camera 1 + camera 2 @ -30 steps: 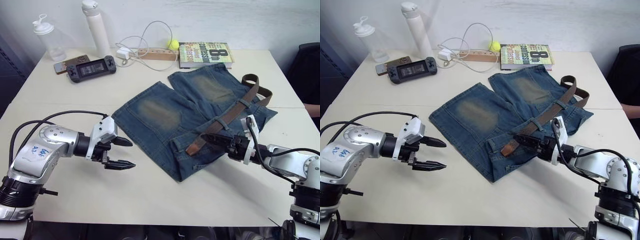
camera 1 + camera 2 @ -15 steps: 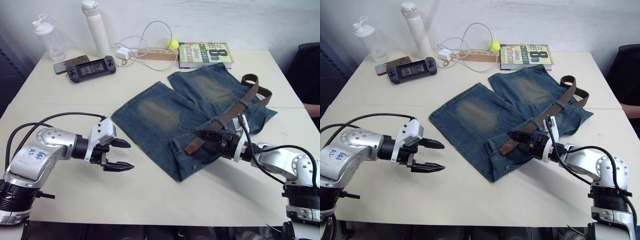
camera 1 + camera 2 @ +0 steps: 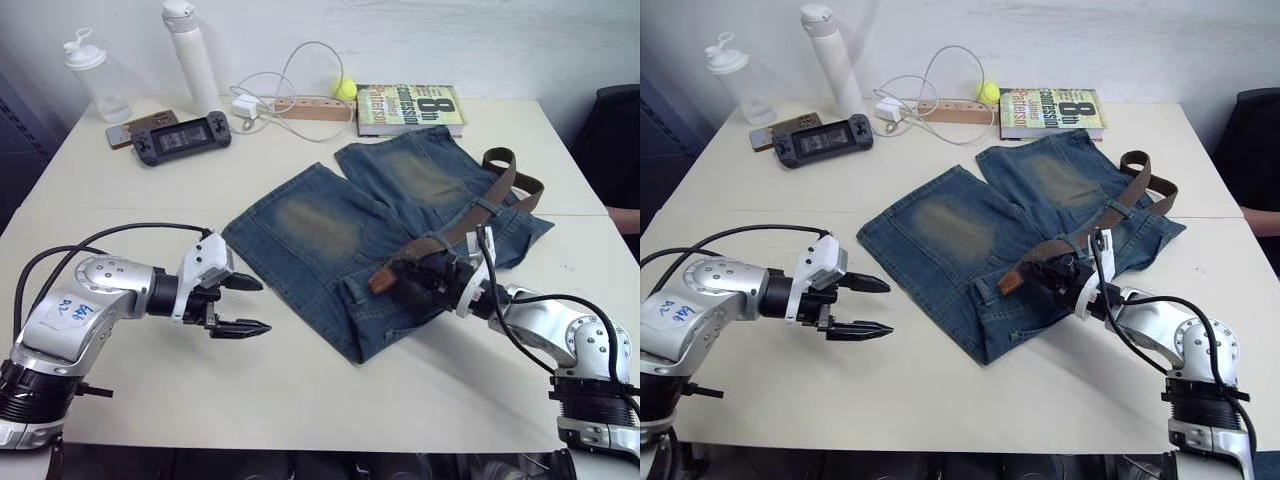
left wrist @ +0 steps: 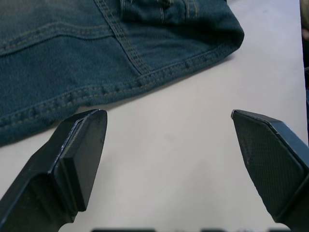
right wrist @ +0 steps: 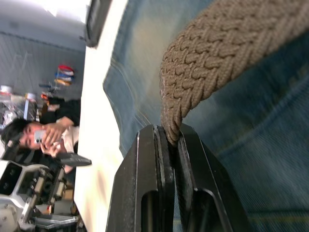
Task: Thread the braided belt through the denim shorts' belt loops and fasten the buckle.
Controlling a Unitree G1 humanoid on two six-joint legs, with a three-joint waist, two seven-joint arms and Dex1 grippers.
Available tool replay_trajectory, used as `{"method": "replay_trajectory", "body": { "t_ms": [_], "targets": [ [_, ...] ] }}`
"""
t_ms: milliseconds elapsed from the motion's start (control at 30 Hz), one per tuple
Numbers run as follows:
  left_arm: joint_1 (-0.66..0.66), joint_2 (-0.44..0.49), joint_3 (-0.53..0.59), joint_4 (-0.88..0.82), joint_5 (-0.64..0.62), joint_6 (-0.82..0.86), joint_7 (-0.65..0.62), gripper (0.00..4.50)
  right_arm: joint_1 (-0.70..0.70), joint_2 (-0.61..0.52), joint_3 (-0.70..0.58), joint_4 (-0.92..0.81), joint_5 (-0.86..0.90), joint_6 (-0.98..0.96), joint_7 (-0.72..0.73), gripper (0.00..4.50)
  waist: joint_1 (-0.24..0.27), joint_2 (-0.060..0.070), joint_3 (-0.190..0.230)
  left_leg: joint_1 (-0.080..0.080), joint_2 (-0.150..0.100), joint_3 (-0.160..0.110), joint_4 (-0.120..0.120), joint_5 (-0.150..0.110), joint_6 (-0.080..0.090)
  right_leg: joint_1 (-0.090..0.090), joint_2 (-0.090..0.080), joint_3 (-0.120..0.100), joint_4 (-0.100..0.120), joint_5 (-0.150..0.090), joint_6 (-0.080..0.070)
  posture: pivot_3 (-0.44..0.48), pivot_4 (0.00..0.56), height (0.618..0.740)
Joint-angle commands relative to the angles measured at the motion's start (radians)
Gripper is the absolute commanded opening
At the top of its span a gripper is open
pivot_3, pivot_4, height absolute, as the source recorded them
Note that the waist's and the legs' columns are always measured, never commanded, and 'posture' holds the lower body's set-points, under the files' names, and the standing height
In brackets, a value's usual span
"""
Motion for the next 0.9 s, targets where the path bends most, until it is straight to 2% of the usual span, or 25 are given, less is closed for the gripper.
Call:
{"method": "replay_trajectory", "body": {
  "t_ms": [33,200,400,733,900],
  "targets": [
    [-0.021,-0.017,0.014,-0.002,0.003,-0.023,0.017,4.5,-0.007,0.039,-0.008,-0.065,-0.108,-0.086,0.019,0.09,-0.002,0.0,0.0,0.0,0.0,0.0,0.0,0.0,0.0,0.0,0.0,0.0,0.0,0.0,0.0,0.0,0.15,0.735],
    [-0.042,-0.035,0.007,0.011,0.008,-0.03,0.021,4.5,0.011,0.098,0.029,-0.093,-0.346,-0.195,0.106,0.09,-0.003,0.0,0.0,0.0,0.0,0.0,0.0,0.0,0.0,0.0,0.0,0.0,0.0,0.0,0.0,0.0,0.15,0.735],
    [-0.05,-0.041,0.016,0.018,0.009,-0.031,0.031,4.5,0.09,0.15,0.077,-0.154,-0.523,-0.251,0.177,0.09,-0.007,0.0,0.0,0.0,0.0,0.0,-0.001,0.0,0.0,0.0,0.0,0.0,0.0,0.0,0.0,0.0,0.15,0.735],
    [-0.033,-0.048,0.011,0.009,0.009,-0.036,0.046,4.5,0.131,0.242,0.127,-0.2,-0.562,-0.192,0.169,0.09,-0.014,0.0,0.0,0.002,0.0,0.0,-0.003,0.001,-0.001,0.0,0.0,0.001,0.001,0.0,0.0,0.0,0.15,0.735],
    [-0.03,-0.046,0.012,0.006,0.009,-0.035,0.044,4.5,0.137,0.27,0.128,-0.238,-0.47,-0.109,0.142,0.09,-0.015,0.0,0.0,0.004,0.0,0.0,-0.009,0.002,-0.003,0.0,0.0,0.001,0.0,-0.001,-0.001,0.0,0.15,0.735]
  ]
}}
